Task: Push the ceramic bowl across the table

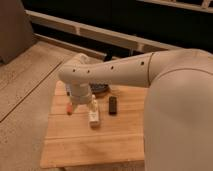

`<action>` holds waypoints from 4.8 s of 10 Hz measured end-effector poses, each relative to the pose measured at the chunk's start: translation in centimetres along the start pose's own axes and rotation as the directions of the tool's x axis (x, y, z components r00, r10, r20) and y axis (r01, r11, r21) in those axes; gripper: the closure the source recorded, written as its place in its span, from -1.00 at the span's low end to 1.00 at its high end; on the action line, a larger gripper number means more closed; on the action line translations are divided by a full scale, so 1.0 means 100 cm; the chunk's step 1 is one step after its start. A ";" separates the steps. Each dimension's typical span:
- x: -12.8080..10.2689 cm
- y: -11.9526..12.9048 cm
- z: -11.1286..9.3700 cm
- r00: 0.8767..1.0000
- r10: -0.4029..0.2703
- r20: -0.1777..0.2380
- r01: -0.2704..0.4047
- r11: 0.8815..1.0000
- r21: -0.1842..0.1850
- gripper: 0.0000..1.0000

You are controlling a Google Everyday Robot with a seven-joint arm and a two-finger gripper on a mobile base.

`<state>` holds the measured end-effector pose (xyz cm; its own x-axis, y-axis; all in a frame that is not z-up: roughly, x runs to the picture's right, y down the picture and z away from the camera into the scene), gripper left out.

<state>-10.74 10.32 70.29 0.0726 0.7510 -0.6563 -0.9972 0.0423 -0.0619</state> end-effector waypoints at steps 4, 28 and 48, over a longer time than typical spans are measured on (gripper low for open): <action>0.000 0.000 0.000 1.000 0.000 0.000 0.000 1.000 0.000 -0.30; -0.126 -0.042 -0.040 0.989 0.005 0.150 -0.007 1.000 0.013 -0.30; -0.164 -0.056 0.118 0.909 0.045 -0.413 -0.062 0.998 -0.026 -0.30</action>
<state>-6.56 5.56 90.22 0.0285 0.4127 -0.9104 -0.9989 -0.0210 -0.0408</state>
